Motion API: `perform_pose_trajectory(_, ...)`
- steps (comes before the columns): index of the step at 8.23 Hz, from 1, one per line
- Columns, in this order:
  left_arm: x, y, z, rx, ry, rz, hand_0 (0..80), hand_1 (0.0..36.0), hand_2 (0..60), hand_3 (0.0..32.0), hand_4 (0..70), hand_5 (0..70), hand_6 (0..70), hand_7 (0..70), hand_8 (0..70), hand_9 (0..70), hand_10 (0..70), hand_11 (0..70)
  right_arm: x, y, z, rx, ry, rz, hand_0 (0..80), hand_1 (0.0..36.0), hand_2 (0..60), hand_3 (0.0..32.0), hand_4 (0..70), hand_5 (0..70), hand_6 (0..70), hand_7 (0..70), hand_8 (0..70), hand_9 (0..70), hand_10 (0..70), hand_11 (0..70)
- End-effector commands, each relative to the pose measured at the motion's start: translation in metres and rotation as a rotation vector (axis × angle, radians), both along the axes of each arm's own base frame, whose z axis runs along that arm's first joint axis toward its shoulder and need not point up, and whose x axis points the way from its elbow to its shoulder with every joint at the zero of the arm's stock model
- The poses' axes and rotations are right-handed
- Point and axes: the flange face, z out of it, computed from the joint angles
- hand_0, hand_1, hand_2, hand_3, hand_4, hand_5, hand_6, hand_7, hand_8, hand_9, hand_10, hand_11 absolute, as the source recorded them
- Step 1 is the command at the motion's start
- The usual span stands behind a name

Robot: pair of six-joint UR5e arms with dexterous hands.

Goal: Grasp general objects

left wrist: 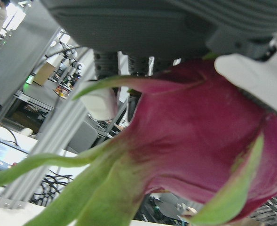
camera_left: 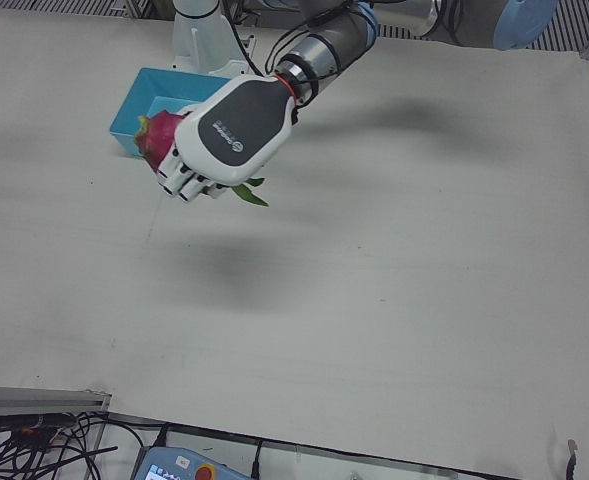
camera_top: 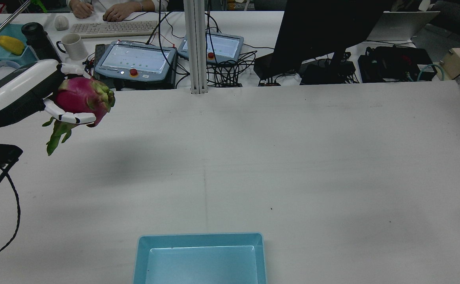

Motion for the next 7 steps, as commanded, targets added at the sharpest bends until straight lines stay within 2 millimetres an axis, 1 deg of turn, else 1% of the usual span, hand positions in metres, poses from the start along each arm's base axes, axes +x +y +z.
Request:
perform_pose_trajectory(1,0.090,0.060,-0.044,0.100,0.010,0.166,42.8,34.5,60.0,0.0,34.1,70.0,38.5,54.0,41.4,56.0,61.0,70.0,0.000,0.000,0.000,0.000,0.001,0.000,0.0,0.0,0.0,0.0,0.0,0.0,0.0,0.0,0.0,0.0,0.0,0.0)
perform_pose_trajectory(2,0.109,0.079,-0.052,0.127,0.004,0.225,44.7,33.5,60.0,0.0,34.3,70.0,39.4,53.6,41.1,55.2,59.2,70.0,0.000,0.000,0.000,0.000,-0.001,0.000,0.0,0.0,0.0,0.0,0.0,0.0,0.0,0.0,0.0,0.0,0.0,0.0)
perform_pose_trajectory(3,0.131,0.105,-0.068,0.145,-0.009,0.280,45.6,33.9,60.0,0.0,35.0,70.0,40.1,54.3,40.8,54.7,58.1,70.0,0.000,0.000,0.000,0.000,-0.001,0.000,0.0,0.0,0.0,0.0,0.0,0.0,0.0,0.0,0.0,0.0,0.0,0.0)
perform_pose_trajectory(4,0.145,0.123,-0.079,0.166,-0.028,0.305,46.1,33.4,60.0,0.0,35.5,70.0,38.9,53.7,39.8,53.7,57.6,70.0,0.001,0.000,0.000,0.000,-0.001,0.003,0.0,0.0,0.0,0.0,0.0,0.0,0.0,0.0,0.0,0.0,0.0,0.0)
perform_pose_trajectory(5,0.165,0.146,-0.079,0.174,-0.042,0.349,46.2,33.2,60.0,0.0,35.5,70.0,39.3,53.9,39.5,53.3,57.0,70.0,0.000,0.000,0.000,0.000,-0.001,0.001,0.0,0.0,0.0,0.0,0.0,0.0,0.0,0.0,0.0,0.0,0.0,0.0)
perform_pose_trajectory(6,0.181,0.167,-0.077,0.183,-0.066,0.380,46.4,33.1,60.0,0.0,35.6,70.0,39.1,54.0,39.0,52.7,55.8,70.0,0.000,0.000,0.000,0.000,-0.001,0.000,0.0,0.0,0.0,0.0,0.0,0.0,0.0,0.0,0.0,0.0,0.0,0.0)
perform_pose_trajectory(7,0.186,0.175,-0.079,0.193,-0.074,0.385,46.5,32.9,60.0,0.0,35.1,70.0,38.7,53.6,38.6,52.2,55.0,70.0,0.000,0.000,0.000,0.000,-0.001,0.000,0.0,0.0,0.0,0.0,0.0,0.0,0.0,0.0,0.0,0.0,0.0,0.0)
